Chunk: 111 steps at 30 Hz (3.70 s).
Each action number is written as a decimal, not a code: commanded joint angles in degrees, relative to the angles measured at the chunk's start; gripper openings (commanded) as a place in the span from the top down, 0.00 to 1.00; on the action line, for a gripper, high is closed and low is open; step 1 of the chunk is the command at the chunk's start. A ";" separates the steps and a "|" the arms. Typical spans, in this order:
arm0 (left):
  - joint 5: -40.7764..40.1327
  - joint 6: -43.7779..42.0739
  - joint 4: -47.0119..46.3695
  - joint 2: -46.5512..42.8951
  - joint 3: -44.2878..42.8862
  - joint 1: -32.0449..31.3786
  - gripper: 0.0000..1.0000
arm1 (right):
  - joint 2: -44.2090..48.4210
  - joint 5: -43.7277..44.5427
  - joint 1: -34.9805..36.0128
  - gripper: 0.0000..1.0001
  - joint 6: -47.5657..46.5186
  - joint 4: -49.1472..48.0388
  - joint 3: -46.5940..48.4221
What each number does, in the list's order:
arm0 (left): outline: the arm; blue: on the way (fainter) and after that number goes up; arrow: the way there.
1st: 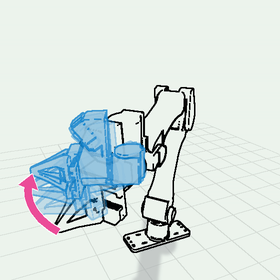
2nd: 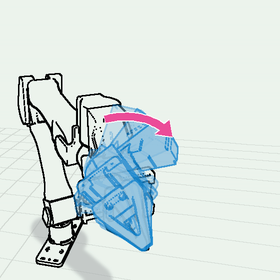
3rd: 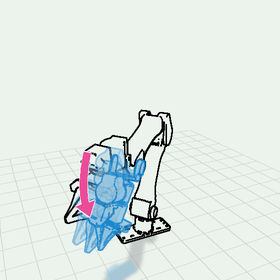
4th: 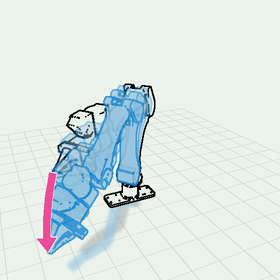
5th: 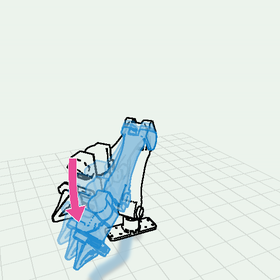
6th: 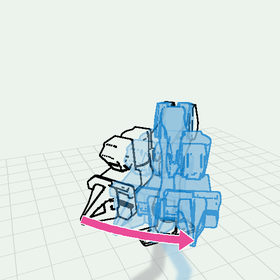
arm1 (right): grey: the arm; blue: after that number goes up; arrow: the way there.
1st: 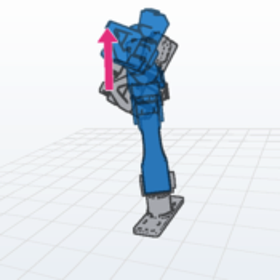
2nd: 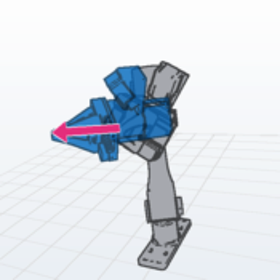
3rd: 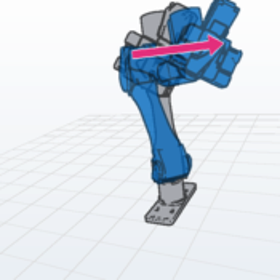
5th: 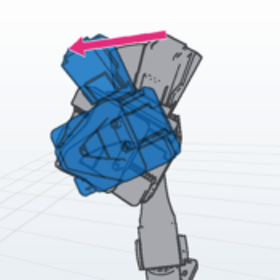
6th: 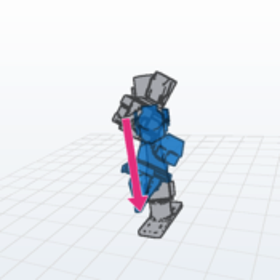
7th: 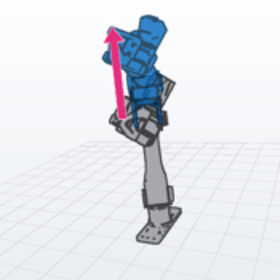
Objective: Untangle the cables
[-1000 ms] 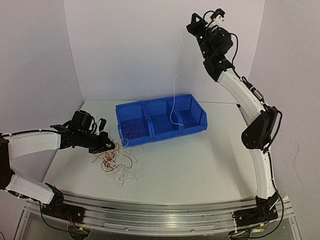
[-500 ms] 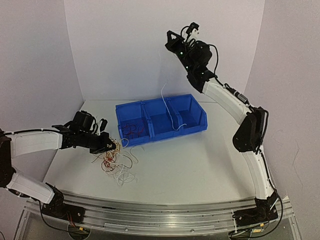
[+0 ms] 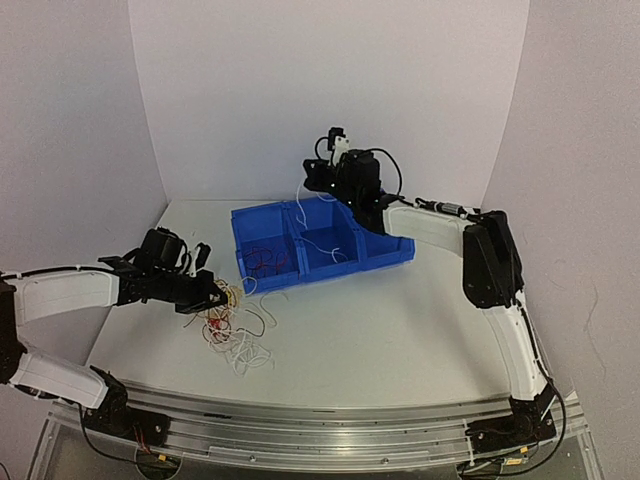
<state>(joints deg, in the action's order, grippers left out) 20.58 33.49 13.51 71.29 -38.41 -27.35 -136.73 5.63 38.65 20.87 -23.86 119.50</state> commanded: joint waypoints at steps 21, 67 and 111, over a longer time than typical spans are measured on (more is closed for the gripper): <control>1.05 -0.46 -1.30 0.92 -0.99 0.02 1.00 | 0.61 -11.26 1.28 1.00 -18.19 32.84 -1.71; -0.37 9.67 -13.26 4.40 -6.57 -15.81 1.00 | 34.41 -29.96 17.18 0.32 6.83 27.22 -48.46; -0.71 2.16 -12.98 2.81 -4.79 -20.89 0.00 | 56.08 1.69 17.32 1.00 5.18 47.77 -50.65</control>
<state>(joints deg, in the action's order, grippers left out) 17.42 37.86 7.44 69.17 -41.39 -44.99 -82.00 9.92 55.68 26.41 21.95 64.86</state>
